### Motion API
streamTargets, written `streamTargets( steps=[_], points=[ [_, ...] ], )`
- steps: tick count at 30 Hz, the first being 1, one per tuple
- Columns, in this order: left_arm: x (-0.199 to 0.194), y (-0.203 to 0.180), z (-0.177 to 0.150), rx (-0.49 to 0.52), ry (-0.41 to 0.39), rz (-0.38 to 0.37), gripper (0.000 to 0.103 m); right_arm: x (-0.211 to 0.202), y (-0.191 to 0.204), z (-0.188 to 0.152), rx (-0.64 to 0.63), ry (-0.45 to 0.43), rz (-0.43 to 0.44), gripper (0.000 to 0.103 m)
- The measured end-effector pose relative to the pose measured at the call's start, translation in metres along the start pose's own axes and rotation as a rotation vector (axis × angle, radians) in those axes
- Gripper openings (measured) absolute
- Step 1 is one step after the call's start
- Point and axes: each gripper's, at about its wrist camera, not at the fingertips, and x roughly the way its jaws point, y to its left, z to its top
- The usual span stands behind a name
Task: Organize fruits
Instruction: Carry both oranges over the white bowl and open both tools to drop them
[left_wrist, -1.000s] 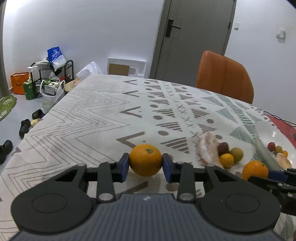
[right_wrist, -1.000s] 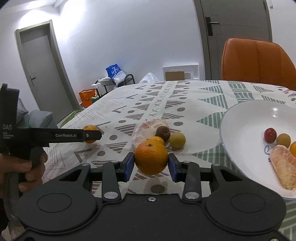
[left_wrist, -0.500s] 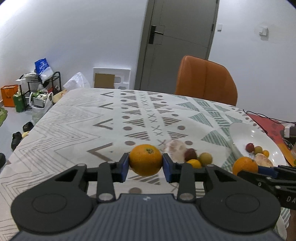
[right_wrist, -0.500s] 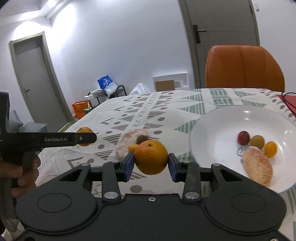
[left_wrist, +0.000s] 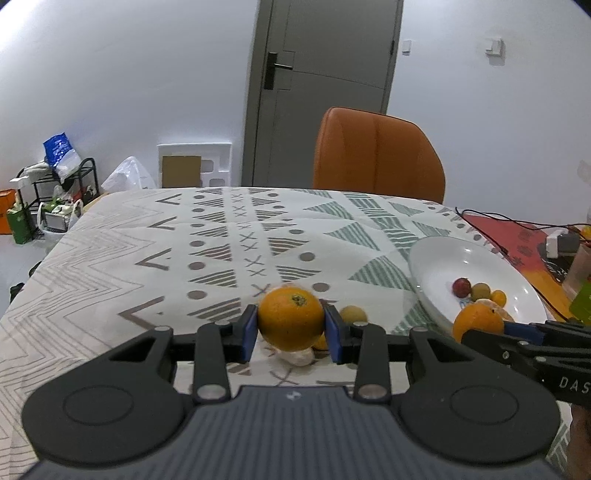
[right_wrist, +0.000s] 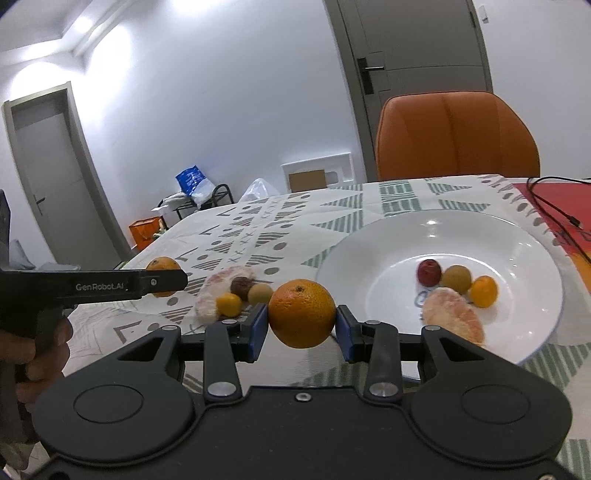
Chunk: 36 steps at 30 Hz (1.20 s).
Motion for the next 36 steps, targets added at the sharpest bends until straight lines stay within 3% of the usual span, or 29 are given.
streamTargets(
  steps=[17,20,36],
  points=[
    [0.013,-0.050,0.003,0.073,0.004,-0.066,0.036,-0.019,-0.042,-0.006,0.068,-0.026,-0.067,0.038],
    [0.015,-0.057,0.004,0.084,0.006,-0.076,0.036,-0.021,-0.048,-0.006,0.083,-0.042,-0.083,0.045],
    [0.028,-0.108,0.007,0.158,0.010,-0.139,0.036,-0.044,-0.072,-0.014,0.119,-0.074,-0.107,0.045]
  ],
)
